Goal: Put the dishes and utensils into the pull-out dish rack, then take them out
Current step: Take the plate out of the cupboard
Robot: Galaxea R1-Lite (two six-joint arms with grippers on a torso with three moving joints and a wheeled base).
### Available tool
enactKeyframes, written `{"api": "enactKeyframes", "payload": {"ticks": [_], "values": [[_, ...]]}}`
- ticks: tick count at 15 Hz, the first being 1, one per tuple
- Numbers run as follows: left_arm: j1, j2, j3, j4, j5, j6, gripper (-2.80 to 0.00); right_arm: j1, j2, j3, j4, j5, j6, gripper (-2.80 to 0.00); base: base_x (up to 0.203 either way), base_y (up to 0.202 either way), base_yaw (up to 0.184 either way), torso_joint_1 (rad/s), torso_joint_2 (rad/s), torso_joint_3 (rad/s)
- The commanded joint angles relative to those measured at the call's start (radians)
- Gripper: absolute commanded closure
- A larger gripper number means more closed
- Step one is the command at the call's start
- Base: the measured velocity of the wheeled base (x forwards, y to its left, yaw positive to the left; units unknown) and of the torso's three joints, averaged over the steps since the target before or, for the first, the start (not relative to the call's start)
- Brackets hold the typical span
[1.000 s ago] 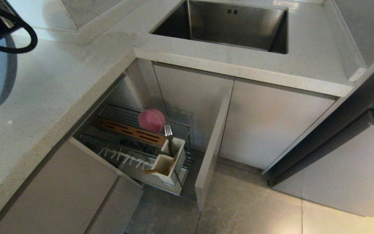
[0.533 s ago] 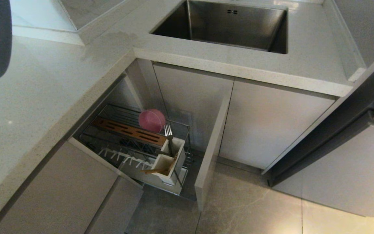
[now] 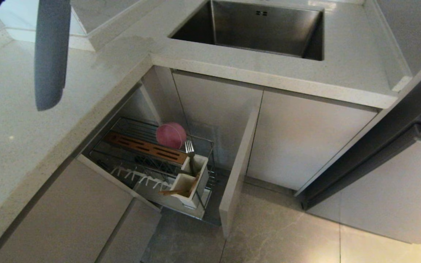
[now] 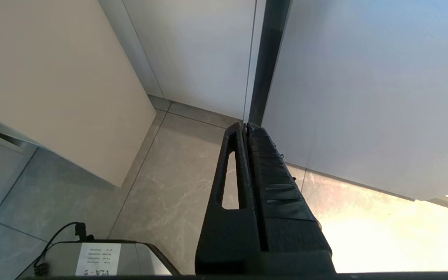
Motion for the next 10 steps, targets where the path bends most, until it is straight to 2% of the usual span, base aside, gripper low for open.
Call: {"api": "enactKeyframes", "payload": {"ticks": [1,3,5,7,10], "values": [[-0.029,-0.004,0.036,0.01,0.003,-0.016,0.0,0.0,0.001,0.0,0.0,0.0,0.0,0.0,0.0,0.0,0.0,0.0,0.0,0.0],[-0.035,0.008,0.037,0.09,0.001,-0.06,0.0,0.0,0.001,0.0,0.001,0.0,0.0,0.0,0.0,0.0,0.0,0.0,0.0,0.0],[-0.063,0.043,0.012,0.225,0.001,-0.172,0.0,0.0,0.001,0.0,0.0,0.0,0.0,0.0,0.0,0.0,0.0,0.0,0.0,0.0],[-0.076,0.079,-0.006,0.301,0.015,-0.253,0.0,0.0,0.001,0.0,0.0,0.0,0.0,0.0,0.0,0.0,0.0,0.0,0.0,0.0],[-0.081,0.133,-0.005,0.312,0.026,-0.38,0.0,0.0,0.001,0.0,0.001,0.0,0.0,0.0,0.0,0.0,0.0,0.0,0.0,0.0]]}}
